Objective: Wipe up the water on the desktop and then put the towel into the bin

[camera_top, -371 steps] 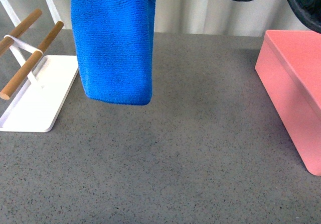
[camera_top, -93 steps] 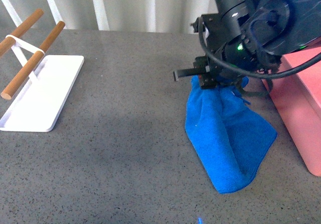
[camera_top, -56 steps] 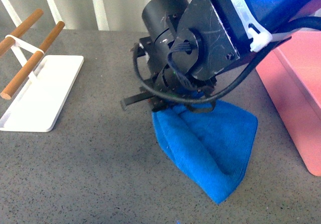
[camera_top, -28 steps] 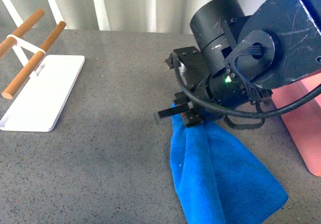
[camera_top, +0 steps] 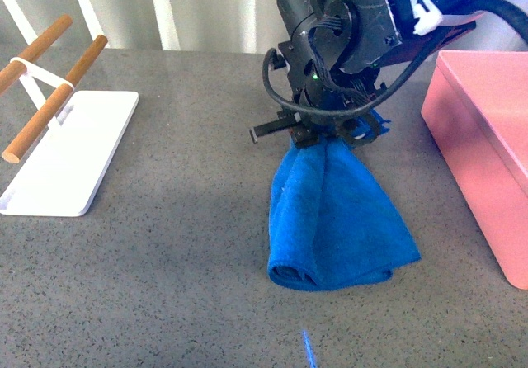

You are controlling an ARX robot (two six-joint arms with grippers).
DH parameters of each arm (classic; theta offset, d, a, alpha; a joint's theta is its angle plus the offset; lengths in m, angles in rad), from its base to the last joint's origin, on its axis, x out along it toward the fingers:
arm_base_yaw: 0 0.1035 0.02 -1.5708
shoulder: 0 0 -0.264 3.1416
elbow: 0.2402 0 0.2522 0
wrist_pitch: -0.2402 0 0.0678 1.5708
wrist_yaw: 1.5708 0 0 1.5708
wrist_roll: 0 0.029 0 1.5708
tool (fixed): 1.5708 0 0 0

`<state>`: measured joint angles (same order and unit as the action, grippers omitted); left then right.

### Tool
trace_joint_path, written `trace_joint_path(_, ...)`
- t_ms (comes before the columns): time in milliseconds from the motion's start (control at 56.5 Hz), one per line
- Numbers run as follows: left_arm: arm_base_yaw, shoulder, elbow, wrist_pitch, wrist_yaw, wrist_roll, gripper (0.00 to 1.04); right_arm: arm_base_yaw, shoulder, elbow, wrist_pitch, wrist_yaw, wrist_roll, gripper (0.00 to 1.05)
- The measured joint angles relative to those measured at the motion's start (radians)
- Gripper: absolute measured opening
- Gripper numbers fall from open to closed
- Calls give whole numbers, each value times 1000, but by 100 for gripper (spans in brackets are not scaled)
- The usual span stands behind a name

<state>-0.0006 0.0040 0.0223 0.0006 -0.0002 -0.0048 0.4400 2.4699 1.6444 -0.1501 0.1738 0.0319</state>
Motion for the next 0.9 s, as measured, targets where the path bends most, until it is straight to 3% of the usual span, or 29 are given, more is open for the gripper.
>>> trace_joint_path(283,0,0,0,0,0,0,98,99,-137,-60,123,-174,44,7)
trace_joint_path(442,0,0,0,0,0,0,98,121,-286,-129,155,-162,43,7)
trace_joint_path(531,0,0,0,0,0,0,98,114,-367,-203,256,-98,-11,7)
trace_joint_path(673,0,0,0,0,0,0,98,79,-496,-310,382,-106,-66,7)
trace_joint_path(903,0,0,0,0,0,0,98,12,-707,-357,457,-94,-51,7)
